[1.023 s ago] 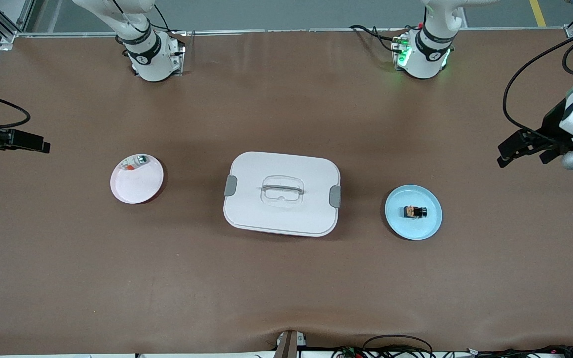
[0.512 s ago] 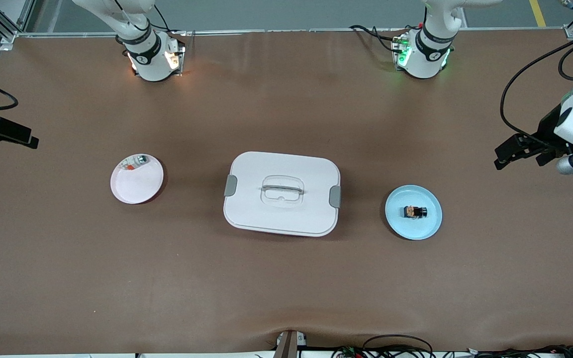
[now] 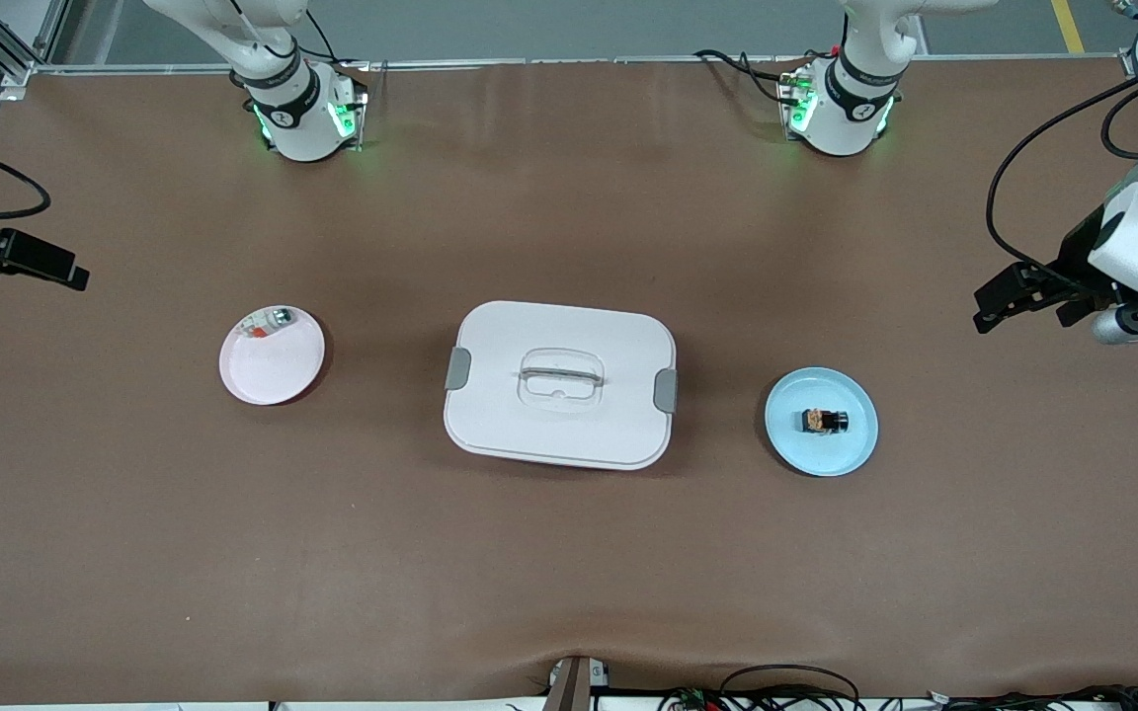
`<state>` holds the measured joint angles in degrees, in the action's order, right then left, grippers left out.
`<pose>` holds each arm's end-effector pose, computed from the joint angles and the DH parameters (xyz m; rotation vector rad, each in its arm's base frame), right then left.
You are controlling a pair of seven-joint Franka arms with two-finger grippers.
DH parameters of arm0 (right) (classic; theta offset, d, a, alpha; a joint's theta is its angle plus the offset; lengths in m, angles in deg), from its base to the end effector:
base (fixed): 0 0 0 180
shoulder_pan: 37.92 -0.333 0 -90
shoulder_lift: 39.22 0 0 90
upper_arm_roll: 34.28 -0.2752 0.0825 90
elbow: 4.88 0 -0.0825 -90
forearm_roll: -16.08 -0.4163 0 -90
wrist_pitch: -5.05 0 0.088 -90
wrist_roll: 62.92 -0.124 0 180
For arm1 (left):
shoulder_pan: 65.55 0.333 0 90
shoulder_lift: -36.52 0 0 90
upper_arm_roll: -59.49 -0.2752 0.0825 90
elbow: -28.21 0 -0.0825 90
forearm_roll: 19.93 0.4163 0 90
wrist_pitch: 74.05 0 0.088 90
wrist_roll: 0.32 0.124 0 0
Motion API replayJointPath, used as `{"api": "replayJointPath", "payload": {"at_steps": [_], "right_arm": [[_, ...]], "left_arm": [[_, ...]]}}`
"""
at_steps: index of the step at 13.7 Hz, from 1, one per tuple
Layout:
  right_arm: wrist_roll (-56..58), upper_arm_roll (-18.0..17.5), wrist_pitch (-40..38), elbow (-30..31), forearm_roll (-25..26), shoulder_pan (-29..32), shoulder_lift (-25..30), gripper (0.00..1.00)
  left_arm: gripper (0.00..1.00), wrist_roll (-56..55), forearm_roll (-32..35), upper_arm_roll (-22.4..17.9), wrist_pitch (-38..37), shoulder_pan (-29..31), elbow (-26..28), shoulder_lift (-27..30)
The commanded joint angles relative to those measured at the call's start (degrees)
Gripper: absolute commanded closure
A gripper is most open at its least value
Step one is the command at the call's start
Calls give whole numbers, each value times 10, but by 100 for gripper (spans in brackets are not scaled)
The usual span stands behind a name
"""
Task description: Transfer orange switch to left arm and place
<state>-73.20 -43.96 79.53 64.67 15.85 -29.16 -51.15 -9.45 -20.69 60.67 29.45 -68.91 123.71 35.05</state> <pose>0.6086 -0.0010 0.5963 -3.0983 0.2547 0.1905 0.6123 -0.0498 0.5242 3.1071 0.1283 0.1736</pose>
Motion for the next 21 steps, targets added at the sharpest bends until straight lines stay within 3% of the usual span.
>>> {"api": "replayJointPath", "payload": {"at_steps": [1, 6, 13, 14, 17, 21], "right_arm": [[-4, -5, 60, 122, -13, 20, 86, 0], [-1, -5, 52, 130, -14, 18, 95, 0], [-2, 2, 44, 134, -15, 7, 105, 0], [-3, 9, 44, 134, -15, -1, 105, 0], [-4, 74, 41, 135, -15, -54, 105, 0], [-4, 94, 37, 136, -20, -72, 105, 0]], "left_arm": [[0, 1, 6, -3, -48, -7, -46, -8], [0, 23, 2, 0, -131, -3, -59, -1], [0, 43, 4, 0, -125, 0, -66, 0], [0, 43, 5, -1, -124, -3, -66, -3], [0, 43, 4, -1, -124, 1, -66, -12], [0, 43, 5, -2, -124, 0, -66, -14]]}}
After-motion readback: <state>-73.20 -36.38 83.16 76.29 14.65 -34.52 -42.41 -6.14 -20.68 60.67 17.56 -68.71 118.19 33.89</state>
